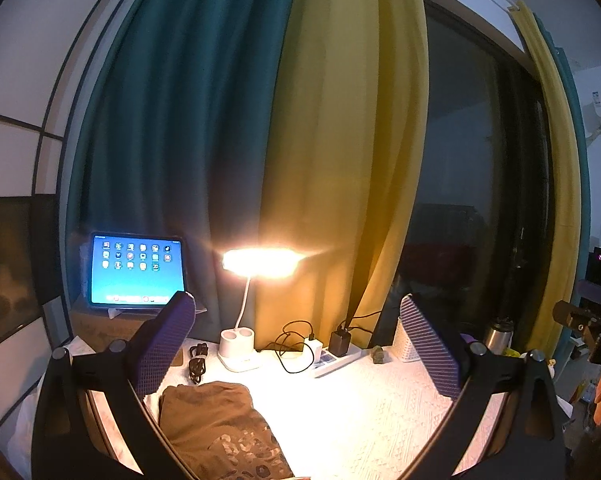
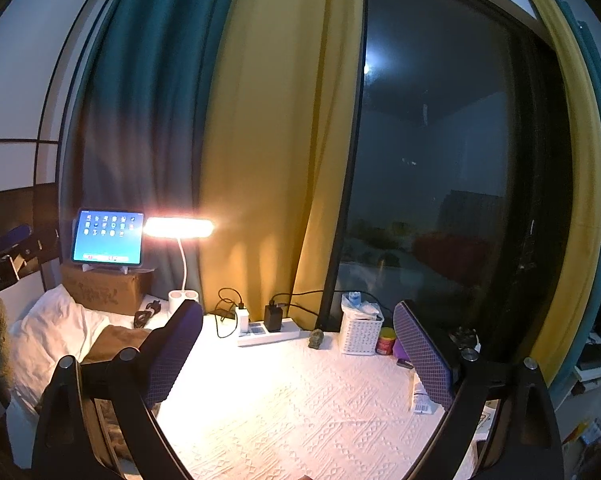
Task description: Fold small clothes
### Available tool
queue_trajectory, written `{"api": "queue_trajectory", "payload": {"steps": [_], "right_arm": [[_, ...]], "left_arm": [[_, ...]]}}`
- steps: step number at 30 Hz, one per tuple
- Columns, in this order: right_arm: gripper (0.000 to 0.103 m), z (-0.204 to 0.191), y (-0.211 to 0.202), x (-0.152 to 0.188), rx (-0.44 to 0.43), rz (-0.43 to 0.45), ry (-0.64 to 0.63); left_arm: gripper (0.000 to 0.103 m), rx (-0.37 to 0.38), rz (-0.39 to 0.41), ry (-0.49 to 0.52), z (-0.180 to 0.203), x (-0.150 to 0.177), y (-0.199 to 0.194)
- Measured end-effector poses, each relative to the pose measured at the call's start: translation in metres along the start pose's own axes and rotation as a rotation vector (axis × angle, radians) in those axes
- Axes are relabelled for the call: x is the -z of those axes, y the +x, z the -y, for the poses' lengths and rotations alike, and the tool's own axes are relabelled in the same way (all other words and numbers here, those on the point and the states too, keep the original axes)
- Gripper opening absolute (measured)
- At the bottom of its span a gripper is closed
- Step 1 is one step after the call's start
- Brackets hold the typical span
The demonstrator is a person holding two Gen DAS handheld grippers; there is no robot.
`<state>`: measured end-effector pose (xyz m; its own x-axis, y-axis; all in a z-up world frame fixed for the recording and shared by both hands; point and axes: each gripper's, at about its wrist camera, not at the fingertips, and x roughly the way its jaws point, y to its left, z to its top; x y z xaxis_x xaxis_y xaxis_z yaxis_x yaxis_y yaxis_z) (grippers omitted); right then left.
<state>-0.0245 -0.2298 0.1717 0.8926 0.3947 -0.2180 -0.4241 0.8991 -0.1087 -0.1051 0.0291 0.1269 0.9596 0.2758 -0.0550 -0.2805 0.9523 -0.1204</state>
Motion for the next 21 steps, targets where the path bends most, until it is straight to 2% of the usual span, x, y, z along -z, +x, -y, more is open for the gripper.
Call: {"api": "queue_trajectory", "payload": {"steps": [21], "right_arm": [[0.098, 0.002, 0.012, 0.006, -0.014, -0.023, 0.006]], "left_arm": [[0.102, -0.018, -0.017, 0.010, 0.001, 0.002, 0.006]]}}
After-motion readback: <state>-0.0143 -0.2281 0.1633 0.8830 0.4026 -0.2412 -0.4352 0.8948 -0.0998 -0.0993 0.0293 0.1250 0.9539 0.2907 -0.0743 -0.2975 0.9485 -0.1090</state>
